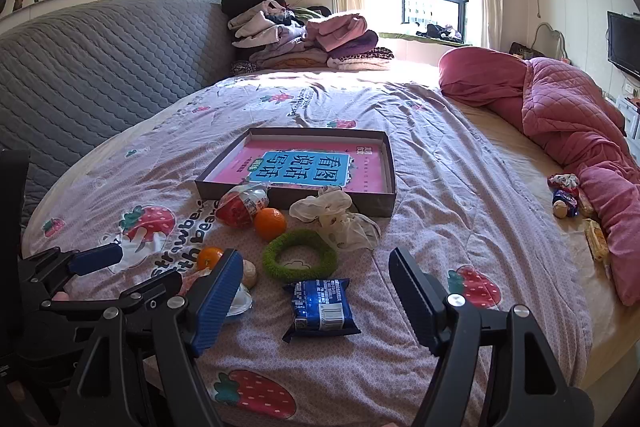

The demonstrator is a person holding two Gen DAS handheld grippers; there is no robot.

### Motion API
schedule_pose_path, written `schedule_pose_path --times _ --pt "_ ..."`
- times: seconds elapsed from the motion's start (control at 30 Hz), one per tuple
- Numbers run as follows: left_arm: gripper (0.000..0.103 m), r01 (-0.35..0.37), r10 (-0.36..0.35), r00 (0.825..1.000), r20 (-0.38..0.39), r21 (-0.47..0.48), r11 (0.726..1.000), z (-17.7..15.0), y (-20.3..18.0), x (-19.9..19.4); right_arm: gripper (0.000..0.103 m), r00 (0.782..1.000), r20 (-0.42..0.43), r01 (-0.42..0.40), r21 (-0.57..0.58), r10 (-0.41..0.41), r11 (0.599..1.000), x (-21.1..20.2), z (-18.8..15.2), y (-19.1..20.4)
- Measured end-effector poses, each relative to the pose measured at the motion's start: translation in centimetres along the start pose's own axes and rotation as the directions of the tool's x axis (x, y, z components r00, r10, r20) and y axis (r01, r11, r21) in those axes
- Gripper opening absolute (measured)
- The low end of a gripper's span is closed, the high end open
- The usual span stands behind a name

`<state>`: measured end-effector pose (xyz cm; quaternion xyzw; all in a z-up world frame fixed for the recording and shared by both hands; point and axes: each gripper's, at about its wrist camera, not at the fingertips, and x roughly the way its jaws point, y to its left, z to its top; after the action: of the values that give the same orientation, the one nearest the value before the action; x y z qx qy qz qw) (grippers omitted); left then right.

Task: Organize objects
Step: 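Move the left tool to the bagged red apple while the right tool reaches the blue snack packet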

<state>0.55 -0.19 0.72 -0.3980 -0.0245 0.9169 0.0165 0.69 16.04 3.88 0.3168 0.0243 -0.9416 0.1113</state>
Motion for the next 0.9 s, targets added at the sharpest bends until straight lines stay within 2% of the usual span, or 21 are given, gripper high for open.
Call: schedule_pose_path --times 0.6,0.9 --pt "0.079 0.025 -0.025 0.999 -0.043 -0.003 1.000 -0.4 0.0 0.9 0.075 0.999 -0.032 -0.001 -0.006 0.001 1.000 0.7 -0.4 0.0" --pt "0.079 0.050 -0.049 0.994 -0.101 0.004 0.999 -0.9 -0.1 2.2 0.075 0.998 -0.068 0.003 -0.007 -0.003 1.000 1.6 -1.0 -0.2"
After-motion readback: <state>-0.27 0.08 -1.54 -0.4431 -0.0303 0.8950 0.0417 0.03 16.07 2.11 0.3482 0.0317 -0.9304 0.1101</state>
